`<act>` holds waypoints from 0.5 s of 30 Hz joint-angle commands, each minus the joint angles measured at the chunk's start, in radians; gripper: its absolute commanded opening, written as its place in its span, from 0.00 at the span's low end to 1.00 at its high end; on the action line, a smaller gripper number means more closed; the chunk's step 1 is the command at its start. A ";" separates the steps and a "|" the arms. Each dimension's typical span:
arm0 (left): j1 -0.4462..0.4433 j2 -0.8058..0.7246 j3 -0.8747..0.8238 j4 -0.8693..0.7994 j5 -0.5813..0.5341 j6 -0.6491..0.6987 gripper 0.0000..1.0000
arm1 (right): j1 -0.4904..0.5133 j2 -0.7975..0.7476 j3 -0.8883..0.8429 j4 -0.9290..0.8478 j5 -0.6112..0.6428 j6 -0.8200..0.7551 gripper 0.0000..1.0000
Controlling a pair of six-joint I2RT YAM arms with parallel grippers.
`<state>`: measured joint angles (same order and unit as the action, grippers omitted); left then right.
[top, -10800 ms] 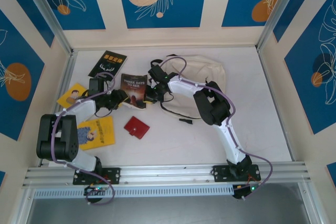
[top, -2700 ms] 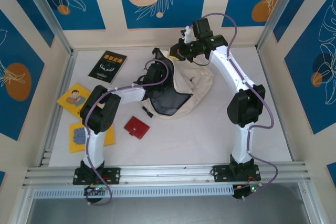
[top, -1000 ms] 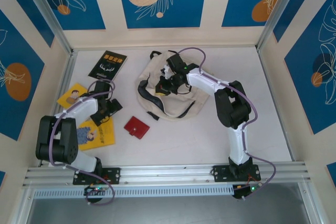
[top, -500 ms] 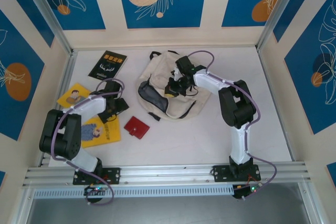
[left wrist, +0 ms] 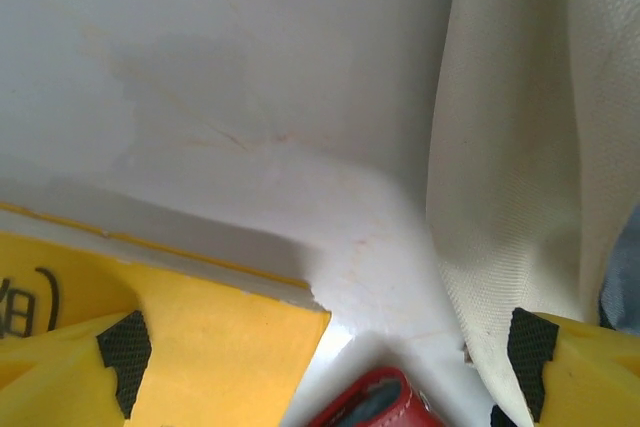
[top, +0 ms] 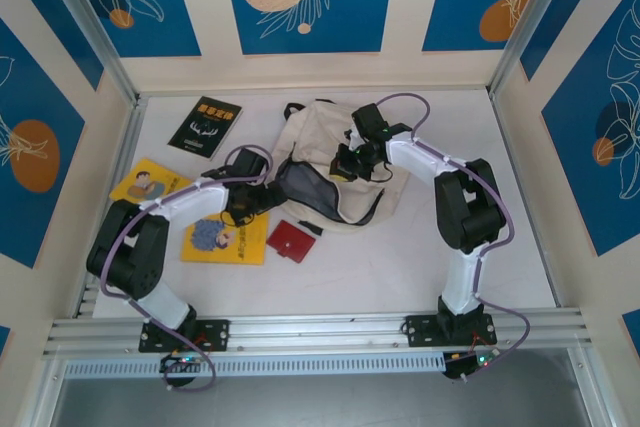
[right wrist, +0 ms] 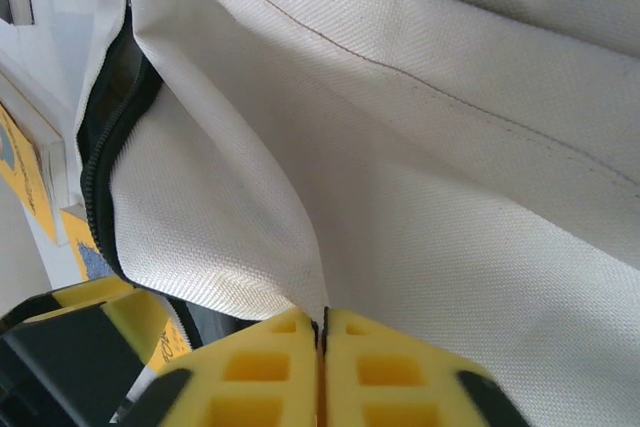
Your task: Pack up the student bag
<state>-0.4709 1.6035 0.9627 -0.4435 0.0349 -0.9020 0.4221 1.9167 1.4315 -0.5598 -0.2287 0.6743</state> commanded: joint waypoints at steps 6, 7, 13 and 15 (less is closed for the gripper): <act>0.143 -0.205 -0.035 -0.175 -0.039 0.083 0.95 | 0.132 -0.042 0.142 -0.110 0.188 -0.138 0.54; 0.184 -0.230 -0.064 -0.178 -0.029 0.086 0.95 | 0.159 -0.033 0.165 -0.118 0.221 -0.154 0.58; 0.364 -0.356 -0.173 -0.222 0.001 0.118 0.94 | 0.327 0.114 0.363 -0.171 0.303 -0.276 0.63; 0.396 -0.385 -0.192 -0.244 -0.003 0.122 0.94 | 0.383 0.184 0.446 -0.197 0.306 -0.318 0.62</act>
<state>-0.1059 1.2602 0.7948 -0.6178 0.0254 -0.8108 0.7460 2.0109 1.8072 -0.6849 0.0330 0.4545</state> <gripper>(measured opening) 0.940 0.626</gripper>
